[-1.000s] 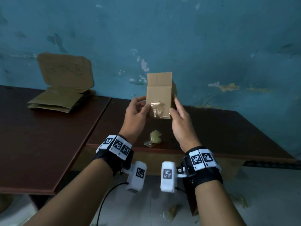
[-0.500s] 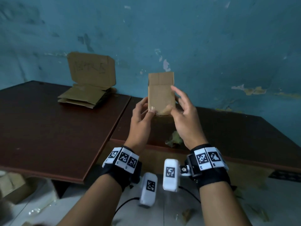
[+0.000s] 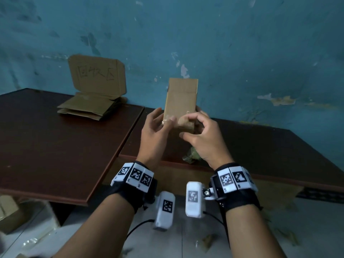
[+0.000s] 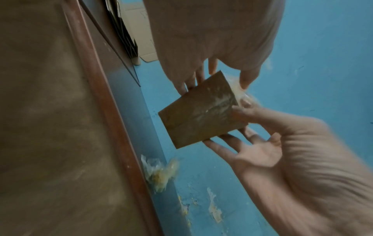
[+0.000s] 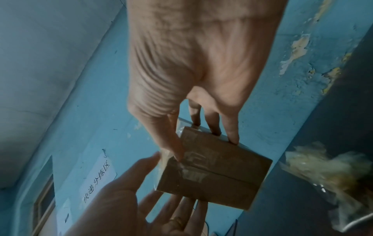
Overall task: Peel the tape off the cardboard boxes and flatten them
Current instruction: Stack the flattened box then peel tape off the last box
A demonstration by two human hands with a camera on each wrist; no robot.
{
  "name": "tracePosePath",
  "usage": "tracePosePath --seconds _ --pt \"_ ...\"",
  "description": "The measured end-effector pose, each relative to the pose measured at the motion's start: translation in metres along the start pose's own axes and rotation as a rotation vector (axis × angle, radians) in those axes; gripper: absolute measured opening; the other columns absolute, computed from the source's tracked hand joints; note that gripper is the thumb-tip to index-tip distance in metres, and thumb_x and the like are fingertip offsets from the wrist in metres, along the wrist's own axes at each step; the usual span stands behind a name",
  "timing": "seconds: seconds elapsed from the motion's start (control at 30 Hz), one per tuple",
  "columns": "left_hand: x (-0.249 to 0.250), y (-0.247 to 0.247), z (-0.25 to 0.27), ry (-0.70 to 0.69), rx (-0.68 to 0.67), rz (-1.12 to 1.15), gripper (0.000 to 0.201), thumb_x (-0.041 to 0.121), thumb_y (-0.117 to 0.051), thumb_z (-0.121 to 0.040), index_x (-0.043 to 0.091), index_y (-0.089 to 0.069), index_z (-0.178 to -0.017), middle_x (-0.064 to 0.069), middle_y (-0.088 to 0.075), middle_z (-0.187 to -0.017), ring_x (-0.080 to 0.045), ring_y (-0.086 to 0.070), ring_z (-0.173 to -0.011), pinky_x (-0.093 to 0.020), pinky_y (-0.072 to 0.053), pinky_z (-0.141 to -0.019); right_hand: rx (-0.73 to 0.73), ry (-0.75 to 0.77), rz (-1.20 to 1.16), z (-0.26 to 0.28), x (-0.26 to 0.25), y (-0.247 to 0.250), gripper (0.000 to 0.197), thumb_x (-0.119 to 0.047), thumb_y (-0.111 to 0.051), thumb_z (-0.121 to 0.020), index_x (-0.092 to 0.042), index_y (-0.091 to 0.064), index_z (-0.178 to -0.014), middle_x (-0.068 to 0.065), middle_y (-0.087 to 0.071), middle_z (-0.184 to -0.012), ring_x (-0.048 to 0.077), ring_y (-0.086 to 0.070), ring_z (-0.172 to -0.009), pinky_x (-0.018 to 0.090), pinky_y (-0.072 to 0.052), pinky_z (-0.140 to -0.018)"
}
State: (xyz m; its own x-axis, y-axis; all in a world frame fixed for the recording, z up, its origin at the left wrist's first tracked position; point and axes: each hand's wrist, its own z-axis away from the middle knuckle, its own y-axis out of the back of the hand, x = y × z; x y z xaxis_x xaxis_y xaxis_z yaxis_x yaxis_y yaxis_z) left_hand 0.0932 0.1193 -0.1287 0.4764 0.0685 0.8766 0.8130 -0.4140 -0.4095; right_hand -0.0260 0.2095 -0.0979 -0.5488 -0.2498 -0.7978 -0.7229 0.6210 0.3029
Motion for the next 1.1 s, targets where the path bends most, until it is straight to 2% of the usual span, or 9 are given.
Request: tracePosePath --seconds 0.1,0.27,0.4,0.53,0.7,0.8,0.87,0.97,1.1 --pt "-0.005 -0.002 0.003 -0.029 0.126 0.000 0.059 0.017 -0.084 -0.089 0.015 -0.051 -0.138 -0.009 -0.064 -0.130 -0.013 -0.071 -0.108 -0.018 -0.059 -0.082 -0.010 -0.009 -0.008 -0.001 0.006 -0.003 0.026 -0.015 -0.074 -0.073 -0.030 -0.077 -0.094 -0.007 -0.055 -0.148 0.018 -0.057 -0.139 0.049 -0.048 -0.115" --pt "-0.006 -0.003 0.005 -0.015 0.122 0.114 0.049 0.023 -0.076 -0.073 0.019 -0.057 -0.118 -0.011 -0.066 -0.112 -0.026 -0.068 -0.106 -0.039 -0.056 -0.092 0.014 -0.043 0.021 0.004 -0.004 0.002 0.012 -0.028 -0.065 -0.081 -0.023 -0.075 -0.076 -0.009 -0.045 -0.160 0.006 -0.042 -0.148 0.045 -0.038 -0.122" --pt "-0.007 -0.005 0.004 -0.013 0.125 0.091 0.052 0.056 -0.081 -0.082 0.019 -0.060 -0.112 -0.013 -0.069 -0.116 -0.025 -0.071 -0.107 -0.047 -0.059 -0.097 -0.015 -0.079 -0.005 0.006 -0.006 0.004 0.024 -0.033 -0.066 -0.084 -0.017 -0.078 -0.070 -0.010 -0.042 -0.163 0.000 -0.041 -0.145 0.038 -0.039 -0.119" --pt "-0.012 -0.002 0.006 -0.092 0.120 -0.035 0.042 0.028 -0.089 -0.086 0.014 -0.059 -0.111 -0.005 -0.057 -0.085 -0.019 -0.062 -0.080 -0.041 -0.058 -0.082 0.037 -0.054 0.079 0.002 0.000 0.001 0.025 -0.033 -0.081 -0.086 -0.016 -0.074 -0.069 -0.002 -0.051 -0.156 0.004 -0.042 -0.147 0.043 -0.040 -0.119" --pt "-0.009 0.002 0.005 -0.119 0.075 -0.050 0.039 0.009 -0.087 -0.087 0.014 -0.059 -0.114 -0.002 -0.069 -0.080 -0.025 -0.073 -0.089 -0.037 -0.059 -0.095 0.096 -0.035 0.039 0.001 0.003 -0.003 0.020 -0.024 -0.091 -0.077 -0.023 -0.073 -0.085 0.006 -0.068 -0.112 0.014 -0.068 -0.103 0.036 -0.058 -0.088" --pt "-0.007 0.003 0.006 -0.121 0.025 -0.073 0.041 -0.006 -0.078 -0.089 0.007 -0.057 -0.121 -0.003 -0.079 -0.096 -0.021 -0.076 -0.104 -0.033 -0.059 -0.098 0.076 -0.027 -0.033 0.000 0.005 -0.005 0.036 -0.013 -0.087 -0.076 -0.026 -0.072 -0.105 -0.001 -0.073 -0.113 0.012 -0.071 -0.106 0.032 -0.059 -0.093" --pt "-0.006 0.002 0.008 -0.089 0.025 -0.033 0.040 0.003 -0.082 -0.086 0.007 -0.059 -0.119 -0.005 -0.080 -0.097 -0.021 -0.076 -0.103 -0.042 -0.059 -0.100 0.051 -0.011 -0.032 0.000 0.002 -0.007 0.034 -0.020 -0.085 -0.076 -0.029 -0.073 -0.107 -0.002 -0.072 -0.117 0.013 -0.070 -0.112 0.036 -0.059 -0.099" --pt "-0.007 -0.001 0.010 -0.014 0.071 0.061 0.055 0.045 -0.087 -0.074 0.012 -0.061 -0.110 -0.008 -0.081 -0.096 -0.029 -0.076 -0.104 -0.059 -0.053 -0.108 0.065 -0.020 -0.004 0.000 -0.001 -0.009 0.022 -0.044 -0.079 -0.076 -0.030 -0.075 -0.093 -0.003 -0.067 -0.124 0.013 -0.066 -0.119 0.045 -0.055 -0.104" --pt "-0.008 -0.004 0.009 0.031 0.142 0.084 0.067 0.067 -0.082 -0.077 0.012 -0.058 -0.108 -0.008 -0.082 -0.094 -0.024 -0.078 -0.101 -0.047 -0.054 -0.103 0.071 -0.029 0.023 0.001 -0.001 -0.009 0.025 -0.044 -0.074 -0.090 -0.021 -0.076 -0.081 -0.009 -0.061 -0.138 -0.006 -0.056 -0.126 0.031 -0.047 -0.112"
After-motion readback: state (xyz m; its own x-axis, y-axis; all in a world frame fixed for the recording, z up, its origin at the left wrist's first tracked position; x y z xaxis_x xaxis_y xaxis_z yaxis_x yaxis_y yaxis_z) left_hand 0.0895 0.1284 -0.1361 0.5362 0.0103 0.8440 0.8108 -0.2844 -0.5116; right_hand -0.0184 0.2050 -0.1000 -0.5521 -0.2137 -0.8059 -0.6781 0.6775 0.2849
